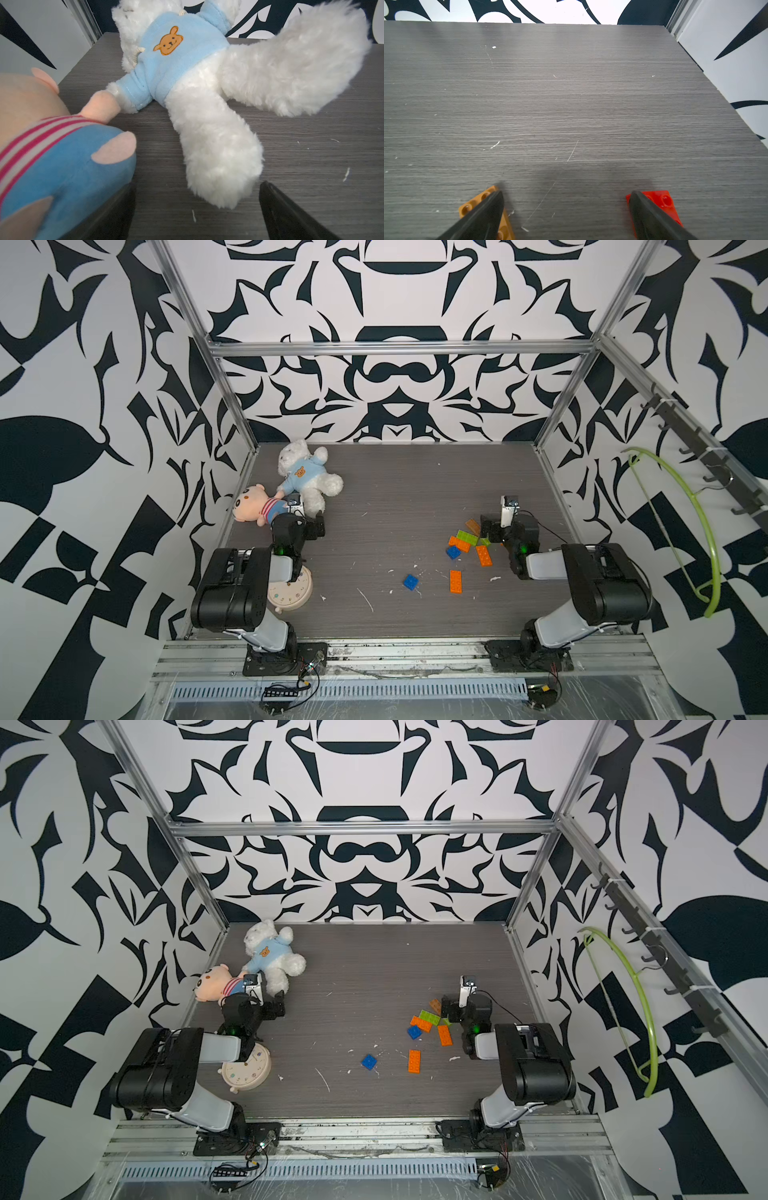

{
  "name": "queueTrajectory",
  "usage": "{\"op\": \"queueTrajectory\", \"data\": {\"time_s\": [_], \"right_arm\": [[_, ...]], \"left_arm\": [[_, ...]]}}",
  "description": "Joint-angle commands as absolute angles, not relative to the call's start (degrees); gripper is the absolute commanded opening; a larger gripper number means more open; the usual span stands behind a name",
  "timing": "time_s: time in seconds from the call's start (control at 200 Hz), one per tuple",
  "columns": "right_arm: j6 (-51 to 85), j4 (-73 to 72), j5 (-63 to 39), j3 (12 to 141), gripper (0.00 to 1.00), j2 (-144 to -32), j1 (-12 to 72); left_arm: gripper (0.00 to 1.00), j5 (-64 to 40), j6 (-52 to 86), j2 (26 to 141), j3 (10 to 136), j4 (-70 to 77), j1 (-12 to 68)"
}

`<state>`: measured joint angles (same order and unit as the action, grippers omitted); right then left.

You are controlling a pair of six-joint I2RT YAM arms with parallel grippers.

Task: Assemble the number 5 with lego
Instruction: Pick up the lego brick from the center of the board.

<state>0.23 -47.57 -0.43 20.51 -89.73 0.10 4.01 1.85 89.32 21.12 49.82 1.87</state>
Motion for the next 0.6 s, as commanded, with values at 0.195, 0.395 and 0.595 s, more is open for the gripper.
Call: {"op": "queueTrajectory", "data": {"time_s": [0.195, 0.395, 0.595], "right_arm": [[0.5, -49.0, -0.6, 21.4, 1.00, -88.9, 0.3], [0.5, -48.8, -0.6, 21.5, 1.00, -88.9, 0.2], [0.7, -49.4, -0.1, 21.0, 1.00, -88.5, 0.2]], "left_arm": [[0.99, 3.5, 1.6, 88.5, 22.1, 49.7, 1.7], [0.99, 3.6, 1.6, 88.5, 22.1, 49.7, 1.7], [0.99, 3.2, 1.8, 88.1, 21.2, 50.8, 1.7]]}}
